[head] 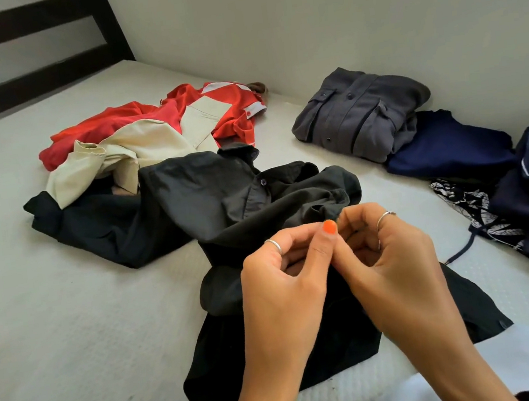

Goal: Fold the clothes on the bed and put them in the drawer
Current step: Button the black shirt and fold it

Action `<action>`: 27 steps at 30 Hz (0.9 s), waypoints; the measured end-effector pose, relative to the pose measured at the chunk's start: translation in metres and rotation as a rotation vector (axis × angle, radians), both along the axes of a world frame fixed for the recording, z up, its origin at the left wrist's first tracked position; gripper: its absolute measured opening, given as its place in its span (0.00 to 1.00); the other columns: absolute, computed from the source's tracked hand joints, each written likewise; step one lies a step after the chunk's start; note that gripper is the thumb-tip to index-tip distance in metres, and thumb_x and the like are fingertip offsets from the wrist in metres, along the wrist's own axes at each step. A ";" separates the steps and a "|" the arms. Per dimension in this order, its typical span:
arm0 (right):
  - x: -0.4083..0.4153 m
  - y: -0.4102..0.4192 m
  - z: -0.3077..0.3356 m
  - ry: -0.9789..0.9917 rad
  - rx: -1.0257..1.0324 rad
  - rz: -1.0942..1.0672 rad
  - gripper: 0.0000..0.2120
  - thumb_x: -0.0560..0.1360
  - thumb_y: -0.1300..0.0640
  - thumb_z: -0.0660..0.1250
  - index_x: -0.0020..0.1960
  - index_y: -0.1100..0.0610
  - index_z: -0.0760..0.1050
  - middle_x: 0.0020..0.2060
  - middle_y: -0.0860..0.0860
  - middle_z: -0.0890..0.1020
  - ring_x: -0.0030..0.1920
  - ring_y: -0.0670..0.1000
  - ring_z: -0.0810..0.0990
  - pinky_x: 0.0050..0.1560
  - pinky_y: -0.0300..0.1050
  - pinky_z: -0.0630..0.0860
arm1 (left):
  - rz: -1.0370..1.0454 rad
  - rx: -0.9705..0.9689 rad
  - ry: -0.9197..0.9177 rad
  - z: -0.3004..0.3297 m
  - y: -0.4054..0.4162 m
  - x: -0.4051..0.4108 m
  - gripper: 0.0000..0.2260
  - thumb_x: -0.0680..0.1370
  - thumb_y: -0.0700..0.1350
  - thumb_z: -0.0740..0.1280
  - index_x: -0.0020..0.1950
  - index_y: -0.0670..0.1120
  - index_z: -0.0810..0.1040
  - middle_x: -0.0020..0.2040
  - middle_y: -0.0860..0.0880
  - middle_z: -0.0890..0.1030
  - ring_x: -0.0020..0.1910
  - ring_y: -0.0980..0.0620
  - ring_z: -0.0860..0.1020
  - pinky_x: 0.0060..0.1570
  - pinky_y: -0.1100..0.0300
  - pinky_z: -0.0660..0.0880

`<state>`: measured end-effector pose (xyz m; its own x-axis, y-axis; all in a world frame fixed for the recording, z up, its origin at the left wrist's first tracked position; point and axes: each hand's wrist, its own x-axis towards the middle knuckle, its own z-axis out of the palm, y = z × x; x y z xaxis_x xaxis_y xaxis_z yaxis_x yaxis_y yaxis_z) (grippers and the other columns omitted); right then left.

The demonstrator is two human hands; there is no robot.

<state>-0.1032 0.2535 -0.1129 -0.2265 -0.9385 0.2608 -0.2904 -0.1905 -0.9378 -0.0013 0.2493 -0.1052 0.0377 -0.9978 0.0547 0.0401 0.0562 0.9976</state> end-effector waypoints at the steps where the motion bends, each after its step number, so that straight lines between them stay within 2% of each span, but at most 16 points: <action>1: 0.001 0.000 -0.001 0.085 -0.044 -0.032 0.08 0.74 0.58 0.70 0.41 0.46 0.74 0.34 0.45 0.80 0.37 0.44 0.80 0.36 0.32 0.75 | -0.009 0.008 -0.017 0.000 -0.001 0.000 0.09 0.72 0.51 0.69 0.47 0.49 0.84 0.41 0.55 0.85 0.44 0.60 0.83 0.42 0.71 0.76; 3: 0.004 -0.001 -0.004 0.233 -0.135 -0.085 0.11 0.74 0.60 0.70 0.42 0.46 0.73 0.37 0.43 0.78 0.41 0.43 0.78 0.39 0.30 0.74 | -0.006 0.015 -0.065 -0.002 -0.005 0.002 0.07 0.72 0.50 0.70 0.47 0.50 0.84 0.41 0.55 0.85 0.44 0.59 0.83 0.45 0.67 0.78; 6: 0.005 -0.003 -0.010 0.406 -0.273 -0.158 0.05 0.75 0.62 0.68 0.47 0.54 0.76 0.40 0.45 0.76 0.39 0.45 0.76 0.39 0.35 0.73 | 0.016 -0.009 -0.139 -0.002 -0.008 0.005 0.07 0.72 0.53 0.70 0.44 0.51 0.84 0.39 0.55 0.85 0.42 0.59 0.83 0.45 0.64 0.79; 9: 0.007 -0.003 -0.013 0.498 -0.346 -0.200 0.05 0.74 0.62 0.67 0.49 0.60 0.76 0.42 0.50 0.76 0.37 0.48 0.76 0.38 0.43 0.73 | -0.005 -0.024 -0.151 0.002 -0.006 0.005 0.11 0.71 0.57 0.68 0.42 0.51 0.84 0.37 0.55 0.85 0.40 0.58 0.83 0.43 0.62 0.80; 11: 0.009 -0.001 -0.012 0.513 -0.382 -0.209 0.05 0.74 0.64 0.67 0.50 0.62 0.77 0.43 0.51 0.77 0.37 0.50 0.77 0.39 0.43 0.74 | -0.020 -0.014 -0.121 0.003 -0.005 0.005 0.12 0.70 0.58 0.67 0.43 0.50 0.84 0.38 0.54 0.85 0.40 0.56 0.84 0.43 0.58 0.80; 14: 0.009 -0.001 -0.008 0.416 -0.396 -0.166 0.05 0.74 0.65 0.67 0.49 0.62 0.78 0.42 0.48 0.77 0.40 0.44 0.76 0.41 0.34 0.75 | -0.020 -0.033 -0.101 0.002 -0.005 0.006 0.13 0.70 0.57 0.67 0.44 0.50 0.84 0.39 0.53 0.85 0.42 0.56 0.84 0.45 0.59 0.80; 17: 0.007 -0.002 -0.005 0.332 -0.396 -0.118 0.04 0.74 0.64 0.68 0.48 0.61 0.78 0.42 0.47 0.77 0.43 0.41 0.77 0.44 0.28 0.74 | -0.010 -0.070 -0.074 0.003 -0.005 0.005 0.12 0.72 0.55 0.67 0.44 0.49 0.83 0.39 0.53 0.85 0.41 0.56 0.83 0.41 0.65 0.78; 19: 0.007 -0.002 -0.003 0.283 -0.385 -0.098 0.03 0.74 0.64 0.68 0.47 0.60 0.78 0.42 0.46 0.78 0.43 0.41 0.78 0.44 0.29 0.74 | 0.002 -0.086 -0.071 0.002 -0.006 0.003 0.11 0.73 0.54 0.66 0.43 0.48 0.83 0.38 0.51 0.84 0.41 0.55 0.83 0.40 0.65 0.78; 24: 0.006 0.001 0.001 0.118 -0.270 -0.042 0.05 0.75 0.64 0.69 0.46 0.55 0.78 0.41 0.48 0.79 0.42 0.48 0.81 0.41 0.37 0.78 | 0.029 -0.124 -0.134 -0.003 -0.009 0.004 0.11 0.77 0.51 0.64 0.42 0.46 0.81 0.37 0.47 0.83 0.39 0.47 0.82 0.42 0.52 0.80; 25: 0.007 0.001 0.003 0.041 -0.221 -0.022 0.06 0.74 0.64 0.69 0.45 0.54 0.78 0.40 0.49 0.80 0.40 0.48 0.81 0.40 0.38 0.78 | 0.023 -0.139 -0.143 -0.003 -0.010 0.005 0.12 0.76 0.52 0.64 0.42 0.46 0.81 0.37 0.47 0.83 0.39 0.47 0.82 0.41 0.53 0.80; 27: 0.006 0.001 0.008 -0.142 -0.108 0.021 0.06 0.75 0.65 0.69 0.43 0.55 0.79 0.36 0.48 0.81 0.36 0.45 0.80 0.38 0.36 0.76 | 0.002 -0.184 -0.163 -0.003 -0.012 0.006 0.13 0.75 0.53 0.62 0.41 0.45 0.80 0.36 0.48 0.82 0.38 0.51 0.81 0.37 0.61 0.78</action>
